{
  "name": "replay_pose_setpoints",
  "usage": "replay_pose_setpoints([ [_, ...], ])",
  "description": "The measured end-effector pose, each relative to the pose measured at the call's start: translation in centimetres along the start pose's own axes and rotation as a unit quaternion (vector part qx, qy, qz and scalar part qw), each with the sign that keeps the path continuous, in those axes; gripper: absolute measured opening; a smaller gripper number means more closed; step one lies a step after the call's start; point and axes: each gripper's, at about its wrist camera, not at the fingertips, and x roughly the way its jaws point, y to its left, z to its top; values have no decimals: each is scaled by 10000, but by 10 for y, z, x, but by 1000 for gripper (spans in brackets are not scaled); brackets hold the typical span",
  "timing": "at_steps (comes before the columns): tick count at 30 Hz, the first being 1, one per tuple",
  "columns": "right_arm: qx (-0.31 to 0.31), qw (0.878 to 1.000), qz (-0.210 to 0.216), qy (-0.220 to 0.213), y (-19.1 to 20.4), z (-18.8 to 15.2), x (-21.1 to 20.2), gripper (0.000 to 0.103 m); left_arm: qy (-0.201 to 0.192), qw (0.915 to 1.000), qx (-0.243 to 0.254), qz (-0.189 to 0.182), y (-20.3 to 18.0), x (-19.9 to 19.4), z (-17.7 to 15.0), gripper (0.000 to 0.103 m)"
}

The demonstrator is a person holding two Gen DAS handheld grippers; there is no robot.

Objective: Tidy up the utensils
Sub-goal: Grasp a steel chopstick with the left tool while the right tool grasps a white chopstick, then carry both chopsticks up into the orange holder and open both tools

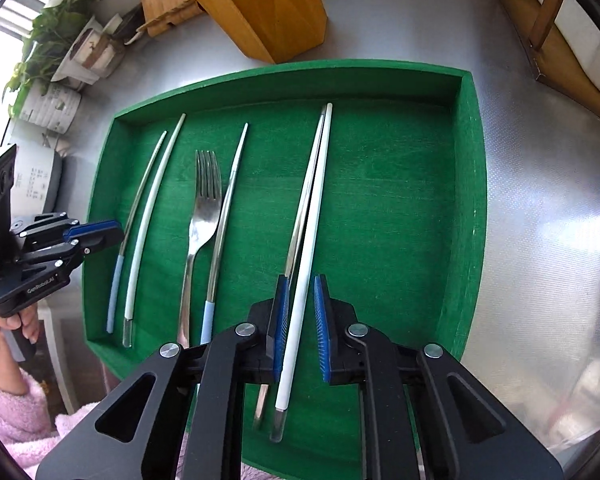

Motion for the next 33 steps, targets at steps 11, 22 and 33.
replay_pose_setpoints([
  [11, -40, 9970, -708, 317, 2, 1, 0, 15, 222, 9991, 205, 287, -2, 6, -1, 7],
  [22, -56, 9940, -908, 612, 14, 22, 6, 9, 475, 9980, 98, 415, -5, 10, 8, 5],
  [33, 207, 9987, -292, 374, -8, 18, -11, 6, 41, 9998, -156, 66, -9, -3, 8, 4],
])
